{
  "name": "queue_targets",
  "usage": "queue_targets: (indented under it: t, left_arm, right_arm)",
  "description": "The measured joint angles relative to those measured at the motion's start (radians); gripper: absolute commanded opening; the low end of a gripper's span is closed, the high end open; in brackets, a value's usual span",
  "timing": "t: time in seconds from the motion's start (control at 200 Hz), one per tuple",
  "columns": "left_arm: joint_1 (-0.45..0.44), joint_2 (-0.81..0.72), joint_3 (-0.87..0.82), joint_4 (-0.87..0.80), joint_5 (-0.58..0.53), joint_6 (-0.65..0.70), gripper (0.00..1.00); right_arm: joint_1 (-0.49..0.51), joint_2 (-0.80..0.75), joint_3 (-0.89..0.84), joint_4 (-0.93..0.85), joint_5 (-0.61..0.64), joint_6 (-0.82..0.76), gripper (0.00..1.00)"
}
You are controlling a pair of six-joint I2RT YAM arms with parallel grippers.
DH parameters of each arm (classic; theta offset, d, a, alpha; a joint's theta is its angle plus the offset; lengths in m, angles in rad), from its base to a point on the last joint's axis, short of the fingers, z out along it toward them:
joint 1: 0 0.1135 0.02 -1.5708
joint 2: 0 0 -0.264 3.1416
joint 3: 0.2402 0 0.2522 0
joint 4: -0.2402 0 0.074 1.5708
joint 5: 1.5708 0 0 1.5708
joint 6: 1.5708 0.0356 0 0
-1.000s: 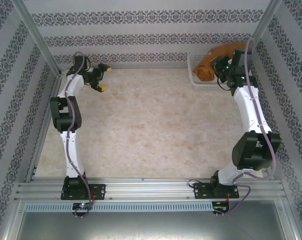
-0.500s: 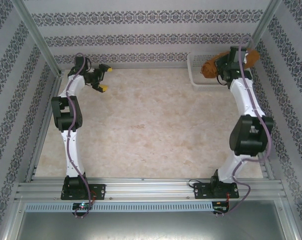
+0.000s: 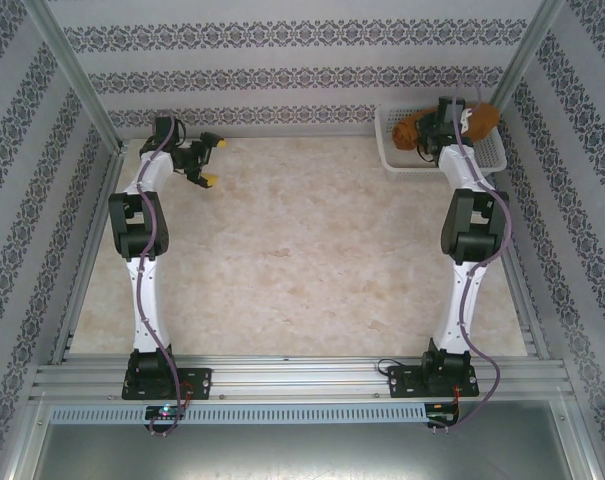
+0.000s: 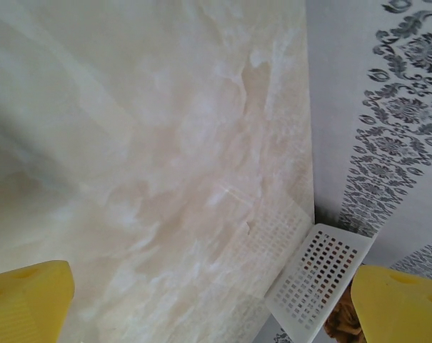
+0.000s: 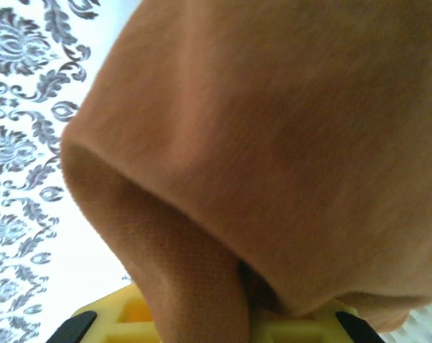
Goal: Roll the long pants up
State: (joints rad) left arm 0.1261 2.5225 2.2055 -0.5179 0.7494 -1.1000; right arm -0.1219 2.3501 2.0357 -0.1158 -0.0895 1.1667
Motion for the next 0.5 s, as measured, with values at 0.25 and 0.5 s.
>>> queue_targets:
  t: [0.25, 0.5]
  left_arm:
    - [0.0, 0.039, 0.03, -0.019, -0.008, 0.0, 1.0]
    - [0.0, 0.049, 0.04, -0.021, -0.013, 0.0, 1.0]
  right_arm:
    - [0.0, 0.135, 0.144, 0.004, 0.0, 0.044, 0.01]
    - [0.0, 0.138, 0.181, -0.128, 0.031, 0.048, 0.15]
